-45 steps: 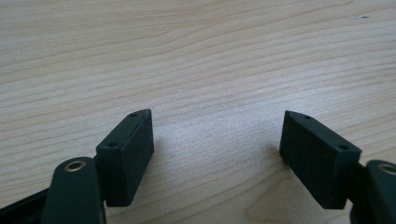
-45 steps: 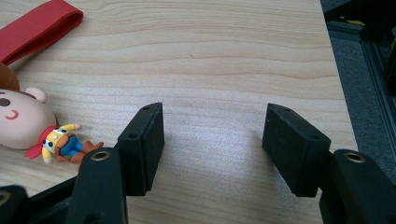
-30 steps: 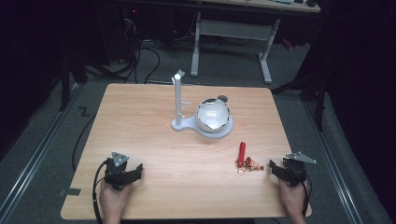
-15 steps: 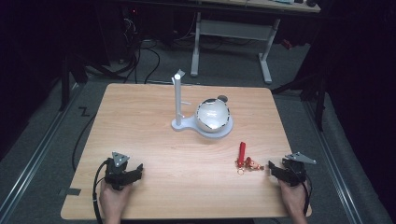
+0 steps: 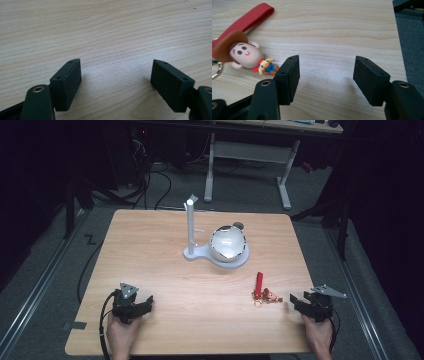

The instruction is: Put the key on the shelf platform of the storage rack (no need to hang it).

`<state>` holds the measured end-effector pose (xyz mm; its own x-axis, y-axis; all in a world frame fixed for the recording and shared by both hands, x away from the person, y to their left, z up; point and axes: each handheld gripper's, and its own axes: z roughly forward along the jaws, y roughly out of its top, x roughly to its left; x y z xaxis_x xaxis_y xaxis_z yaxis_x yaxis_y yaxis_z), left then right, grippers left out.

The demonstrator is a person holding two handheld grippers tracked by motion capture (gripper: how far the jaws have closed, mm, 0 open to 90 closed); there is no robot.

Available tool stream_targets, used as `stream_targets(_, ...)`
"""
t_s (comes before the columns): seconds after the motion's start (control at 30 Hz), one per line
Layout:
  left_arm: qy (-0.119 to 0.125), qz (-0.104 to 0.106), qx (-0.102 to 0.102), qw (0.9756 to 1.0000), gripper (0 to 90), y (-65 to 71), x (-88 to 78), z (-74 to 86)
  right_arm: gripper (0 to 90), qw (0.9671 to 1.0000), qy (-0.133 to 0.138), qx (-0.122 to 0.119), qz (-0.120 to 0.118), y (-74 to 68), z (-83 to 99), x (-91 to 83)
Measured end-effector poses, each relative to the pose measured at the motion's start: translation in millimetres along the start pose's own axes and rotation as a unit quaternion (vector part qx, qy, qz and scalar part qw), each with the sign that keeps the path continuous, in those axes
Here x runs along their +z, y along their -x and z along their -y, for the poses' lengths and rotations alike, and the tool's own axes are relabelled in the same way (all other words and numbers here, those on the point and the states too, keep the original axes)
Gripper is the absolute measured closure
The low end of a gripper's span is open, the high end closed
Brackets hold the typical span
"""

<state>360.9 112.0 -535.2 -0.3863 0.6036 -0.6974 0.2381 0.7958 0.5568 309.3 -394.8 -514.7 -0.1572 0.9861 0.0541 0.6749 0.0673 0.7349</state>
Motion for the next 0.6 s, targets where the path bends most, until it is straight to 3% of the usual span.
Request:
stream_targets(0.3,0.002,0.005,0.011,0.9999,24.8,-1.1,0.5,-0.1,38.6,0.9997,0.009,-0.019,-0.015,-11.8,0.9,-12.6)
stream_targets(0.6,0.002,0.0,0.002,1.0,24.4,0.1,0.5,0.4,38.1,0.9979,0.01,-0.047,-0.043,-33.1,-0.9,-19.7)
